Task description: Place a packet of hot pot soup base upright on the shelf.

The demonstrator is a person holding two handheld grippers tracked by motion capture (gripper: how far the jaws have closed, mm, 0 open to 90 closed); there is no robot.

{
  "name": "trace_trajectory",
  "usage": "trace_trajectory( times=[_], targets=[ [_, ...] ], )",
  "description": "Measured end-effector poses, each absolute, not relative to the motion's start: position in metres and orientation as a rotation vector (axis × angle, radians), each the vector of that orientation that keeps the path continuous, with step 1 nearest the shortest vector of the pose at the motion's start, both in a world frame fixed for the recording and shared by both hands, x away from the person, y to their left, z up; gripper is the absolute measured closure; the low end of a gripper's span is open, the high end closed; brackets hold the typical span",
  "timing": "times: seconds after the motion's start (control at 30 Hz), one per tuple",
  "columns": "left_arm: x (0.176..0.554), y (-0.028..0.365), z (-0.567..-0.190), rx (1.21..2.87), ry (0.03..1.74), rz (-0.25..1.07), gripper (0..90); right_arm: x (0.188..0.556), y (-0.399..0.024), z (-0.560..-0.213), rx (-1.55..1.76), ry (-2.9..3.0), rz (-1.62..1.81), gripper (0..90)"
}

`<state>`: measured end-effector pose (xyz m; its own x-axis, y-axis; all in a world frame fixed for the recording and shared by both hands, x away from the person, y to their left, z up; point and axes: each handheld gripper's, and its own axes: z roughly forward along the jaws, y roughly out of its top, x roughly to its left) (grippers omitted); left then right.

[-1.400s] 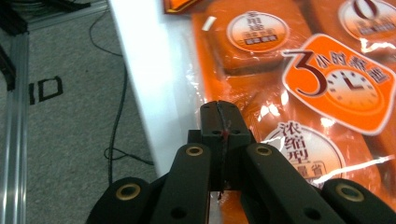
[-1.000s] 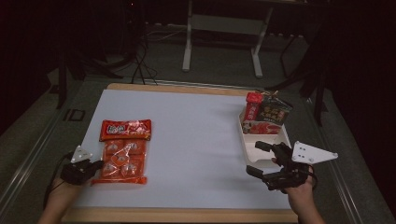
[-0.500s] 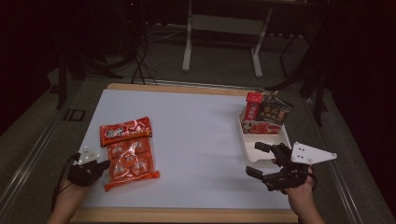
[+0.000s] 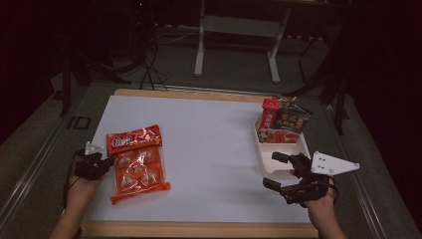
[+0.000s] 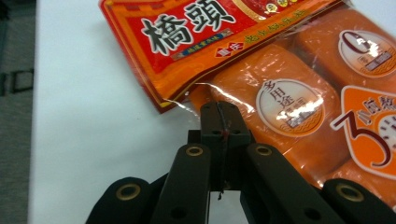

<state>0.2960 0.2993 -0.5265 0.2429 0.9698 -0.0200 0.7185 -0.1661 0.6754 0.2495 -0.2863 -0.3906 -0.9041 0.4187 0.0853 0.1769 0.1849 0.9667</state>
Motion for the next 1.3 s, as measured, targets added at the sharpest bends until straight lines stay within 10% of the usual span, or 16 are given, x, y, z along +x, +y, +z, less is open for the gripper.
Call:
trace_trajectory(
  times=[1.3],
  targets=[
    [0.301,0.168,-0.515,2.229,1.174,0.398,90.0,0.249,-0.288,-0.390,0.578,2.248,1.800,13.7]
  ],
)
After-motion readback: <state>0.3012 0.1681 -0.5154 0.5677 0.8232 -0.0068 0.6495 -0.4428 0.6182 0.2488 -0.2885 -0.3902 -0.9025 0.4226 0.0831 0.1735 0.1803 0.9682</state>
